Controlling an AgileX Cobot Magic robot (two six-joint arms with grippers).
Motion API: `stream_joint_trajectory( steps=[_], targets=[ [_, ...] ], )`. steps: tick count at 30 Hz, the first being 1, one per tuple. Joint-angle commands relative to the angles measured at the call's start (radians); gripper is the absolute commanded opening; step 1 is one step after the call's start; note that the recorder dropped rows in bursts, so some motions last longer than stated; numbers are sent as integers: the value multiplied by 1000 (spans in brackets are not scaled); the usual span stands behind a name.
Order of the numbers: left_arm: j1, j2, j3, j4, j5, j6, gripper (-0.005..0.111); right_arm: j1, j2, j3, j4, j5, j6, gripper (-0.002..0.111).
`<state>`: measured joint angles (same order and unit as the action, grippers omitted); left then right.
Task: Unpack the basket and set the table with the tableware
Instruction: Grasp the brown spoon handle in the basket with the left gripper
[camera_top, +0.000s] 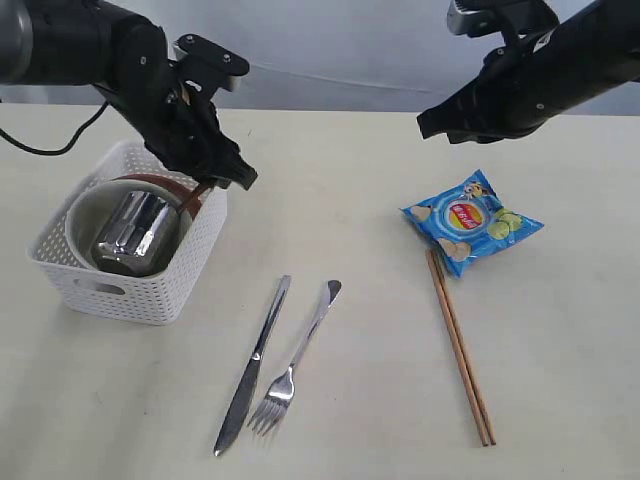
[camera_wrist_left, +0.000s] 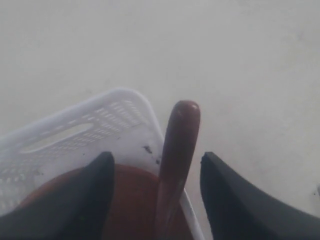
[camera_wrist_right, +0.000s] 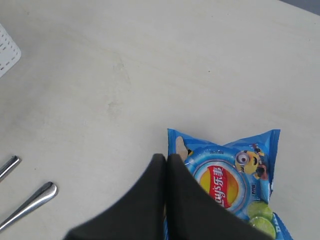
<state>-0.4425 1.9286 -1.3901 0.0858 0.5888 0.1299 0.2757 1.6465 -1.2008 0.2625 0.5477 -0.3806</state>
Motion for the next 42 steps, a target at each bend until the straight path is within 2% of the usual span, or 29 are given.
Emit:
stream_joint_trajectory(
  steps=[1,8,10,16,24,34,40,42],
  targets=[
    [1,5,-7,-13,-5,2,50,-7,3,4,3,-17,2,0],
    [1,37,-7,-13,-20,2,50,-7,3,4,3,-17,2,0],
    [1,41,-7,-13,-23,2,47,-7,3,4,3,-19,2,0],
    [1,38,-7,-15,-30,-6,19,-7,3,4,3,-19,-1,0],
    [1,38,-7,-15,-25,-6,0,-7,3,4,3,-19,-1,0],
    [1,12,-7,-13,1,-6,3,-7,3,4,3,-26,0,0],
    [1,-7,-7,-12,35,-6,34,-7,3,4,3,-26,0,0],
    [1,-8,-7,-12,41,-6,40,-5,3,4,3,-26,0,0]
  ],
)
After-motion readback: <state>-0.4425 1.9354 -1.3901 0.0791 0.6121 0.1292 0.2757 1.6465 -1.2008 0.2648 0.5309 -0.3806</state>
